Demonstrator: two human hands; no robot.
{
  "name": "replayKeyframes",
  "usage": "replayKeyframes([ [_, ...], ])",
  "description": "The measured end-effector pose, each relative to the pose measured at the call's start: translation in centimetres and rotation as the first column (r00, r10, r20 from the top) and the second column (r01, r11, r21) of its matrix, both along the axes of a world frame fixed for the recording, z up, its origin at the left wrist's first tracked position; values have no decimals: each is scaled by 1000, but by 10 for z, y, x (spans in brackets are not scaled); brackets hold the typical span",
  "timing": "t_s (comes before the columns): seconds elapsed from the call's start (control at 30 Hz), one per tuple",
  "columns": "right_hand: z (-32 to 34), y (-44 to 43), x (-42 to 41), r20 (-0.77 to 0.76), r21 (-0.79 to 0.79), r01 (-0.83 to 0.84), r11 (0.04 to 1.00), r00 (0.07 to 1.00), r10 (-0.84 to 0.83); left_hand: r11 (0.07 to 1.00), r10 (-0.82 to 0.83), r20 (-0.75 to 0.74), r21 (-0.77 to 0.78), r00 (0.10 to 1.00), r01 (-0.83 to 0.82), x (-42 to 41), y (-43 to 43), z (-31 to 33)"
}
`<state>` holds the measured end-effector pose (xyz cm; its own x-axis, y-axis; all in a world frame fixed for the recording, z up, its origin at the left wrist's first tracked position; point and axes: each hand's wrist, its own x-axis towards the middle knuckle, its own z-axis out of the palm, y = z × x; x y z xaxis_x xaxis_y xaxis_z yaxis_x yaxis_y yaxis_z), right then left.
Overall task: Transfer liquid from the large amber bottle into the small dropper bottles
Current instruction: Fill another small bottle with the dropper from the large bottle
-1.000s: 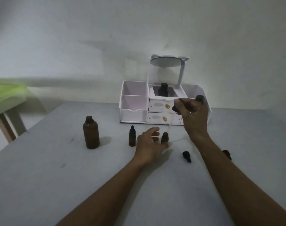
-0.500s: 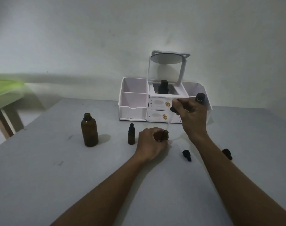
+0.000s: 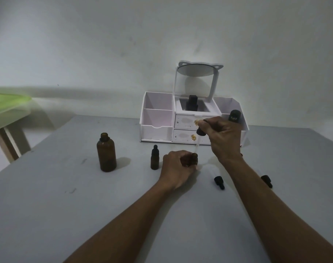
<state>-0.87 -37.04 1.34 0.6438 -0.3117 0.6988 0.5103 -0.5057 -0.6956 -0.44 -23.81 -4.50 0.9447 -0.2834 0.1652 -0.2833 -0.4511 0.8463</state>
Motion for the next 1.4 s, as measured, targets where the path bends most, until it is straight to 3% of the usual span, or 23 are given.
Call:
replayKeyframes([
  [0.5, 23, 5, -8, 86, 36, 63, 997, 994, -66, 998, -58, -13, -32, 998, 58, -3, 5, -1],
  [0.63, 46, 12, -11, 135, 109, 32, 994, 990, -47, 993, -102, -65, -62, 993, 98, -9, 27, 3],
  [0.77, 63, 43, -12, 147, 137, -54, 989, 989, 33, 994, -107, -55, 17, 993, 108, -21, 82, 13],
  [0.87, 68, 74, -9, 117, 176, -191, 966, 978, 172, 997, -20, -11, 71, 1000, 21, -28, 139, 16],
  [0.97, 69, 106, 0, 102, 220, -306, 926, 951, 290, 978, 192, 15, 76, 981, -193, -24, 195, 12],
  [1.1, 65, 142, 13, 62, 271, -394, 879, 918, 392, 917, 399, 28, 0, 917, -399, -10, 238, 4],
  [1.4, 53, 176, 37, -11, 223, -366, 904, 926, 378, 922, 332, 4, -211, 943, -323, 15, 217, 7],
])
